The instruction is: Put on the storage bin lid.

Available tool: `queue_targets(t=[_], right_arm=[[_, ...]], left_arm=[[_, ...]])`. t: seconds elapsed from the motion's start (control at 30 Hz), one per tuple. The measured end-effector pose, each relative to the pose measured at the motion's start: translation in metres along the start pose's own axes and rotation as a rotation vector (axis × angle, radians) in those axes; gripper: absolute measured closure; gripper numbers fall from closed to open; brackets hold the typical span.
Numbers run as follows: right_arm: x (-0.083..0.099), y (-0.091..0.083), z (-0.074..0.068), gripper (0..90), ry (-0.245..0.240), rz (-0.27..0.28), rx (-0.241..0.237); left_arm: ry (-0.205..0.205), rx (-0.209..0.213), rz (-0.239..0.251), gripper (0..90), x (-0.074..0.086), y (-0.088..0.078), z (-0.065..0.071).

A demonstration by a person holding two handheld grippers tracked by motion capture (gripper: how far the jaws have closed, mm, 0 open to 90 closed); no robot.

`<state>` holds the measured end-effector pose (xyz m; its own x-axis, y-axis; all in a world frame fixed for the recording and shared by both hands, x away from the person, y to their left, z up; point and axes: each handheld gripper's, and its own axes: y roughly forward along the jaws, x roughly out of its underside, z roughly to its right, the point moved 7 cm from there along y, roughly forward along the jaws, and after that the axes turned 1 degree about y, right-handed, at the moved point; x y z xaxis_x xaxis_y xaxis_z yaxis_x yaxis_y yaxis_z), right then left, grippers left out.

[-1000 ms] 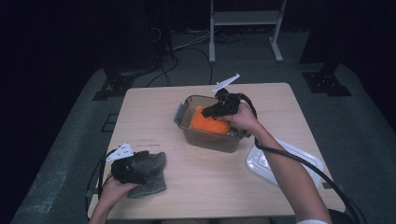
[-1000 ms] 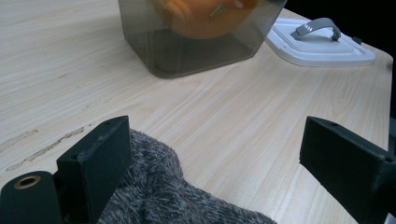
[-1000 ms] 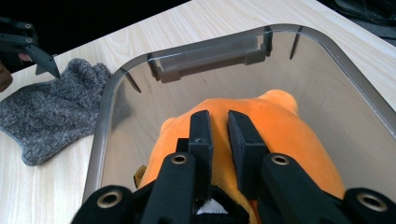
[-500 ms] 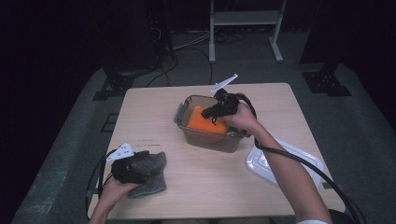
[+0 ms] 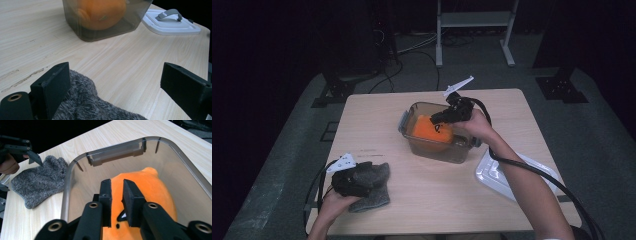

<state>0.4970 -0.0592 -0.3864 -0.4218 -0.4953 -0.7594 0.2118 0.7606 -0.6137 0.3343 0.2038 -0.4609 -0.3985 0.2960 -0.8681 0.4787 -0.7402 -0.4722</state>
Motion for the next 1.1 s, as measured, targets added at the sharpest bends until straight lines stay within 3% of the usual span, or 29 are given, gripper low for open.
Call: queue_targets(t=[0.4,0.63,1.1], right_arm=[[0.012,-0.04,-0.014,66.3,-0.012,0.043,-0.006],[0.028,-0.054,-0.017,63.9,0.001,0.051,-0.005],[0.04,-0.08,-0.026,57.3,0.001,0.086,0.017]], left_arm=[[0.003,-0.008,-0.005,8.8,0.001,-0.001,-0.001],[0.002,-0.012,-0.01,8.8,0.001,-0.001,-0.002],[0.005,-0.015,-0.016,8.8,0.003,0.0,-0.002]])
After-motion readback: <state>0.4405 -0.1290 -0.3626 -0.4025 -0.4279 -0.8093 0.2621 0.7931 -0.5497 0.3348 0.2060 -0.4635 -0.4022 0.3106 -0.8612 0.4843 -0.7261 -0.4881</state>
